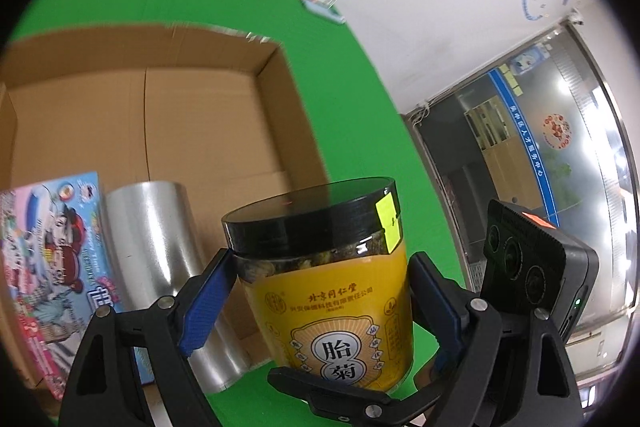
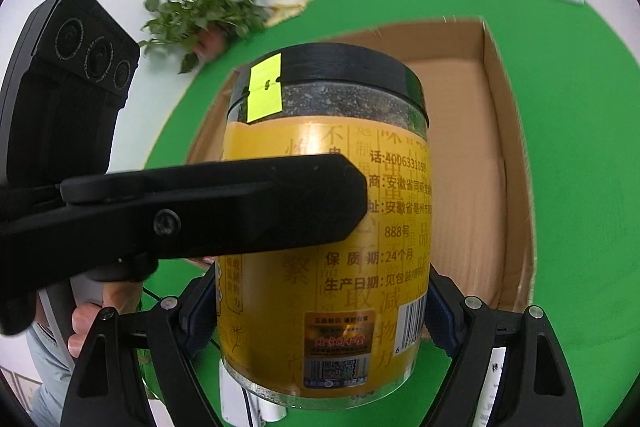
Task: Organize rigid objects
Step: 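Carry the yellow jar with both tools over the large box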
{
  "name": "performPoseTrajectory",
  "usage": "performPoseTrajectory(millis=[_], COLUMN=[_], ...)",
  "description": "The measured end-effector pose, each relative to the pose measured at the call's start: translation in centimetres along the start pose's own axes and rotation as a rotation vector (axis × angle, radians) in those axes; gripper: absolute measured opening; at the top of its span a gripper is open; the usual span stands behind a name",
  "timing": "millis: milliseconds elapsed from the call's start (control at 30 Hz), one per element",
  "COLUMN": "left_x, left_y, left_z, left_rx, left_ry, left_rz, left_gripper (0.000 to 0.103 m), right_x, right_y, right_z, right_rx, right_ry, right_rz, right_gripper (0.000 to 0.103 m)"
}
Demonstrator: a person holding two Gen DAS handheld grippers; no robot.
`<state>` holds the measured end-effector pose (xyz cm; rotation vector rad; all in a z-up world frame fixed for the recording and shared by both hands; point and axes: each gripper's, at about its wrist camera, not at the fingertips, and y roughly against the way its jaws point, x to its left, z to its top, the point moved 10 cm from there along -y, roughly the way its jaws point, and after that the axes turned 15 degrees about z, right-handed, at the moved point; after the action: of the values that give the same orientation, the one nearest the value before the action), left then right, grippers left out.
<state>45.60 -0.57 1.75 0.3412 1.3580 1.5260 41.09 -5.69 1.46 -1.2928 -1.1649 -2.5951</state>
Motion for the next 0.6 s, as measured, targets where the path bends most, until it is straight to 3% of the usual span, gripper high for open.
performPoseTrajectory(millis=[267,600], left_x=[1.8,1.5], left_y=[-3.7,-4.0], left_z=[-0.6,-1.3], left_rx=[0.086,0.116], left_ry=[0.019,-0.018], left_rz=[0.020,0.039], left_gripper=[0.087,0.086], right_x=[-3.8,-6.0], right_y=[-3.4,-4.7], right_z=[-1.5,-1.9], right_rx=[0.048,0.065], right_ry=[-0.055,-0.092], right_rz=[0.007,0.045], right_gripper=[0.082,0.083])
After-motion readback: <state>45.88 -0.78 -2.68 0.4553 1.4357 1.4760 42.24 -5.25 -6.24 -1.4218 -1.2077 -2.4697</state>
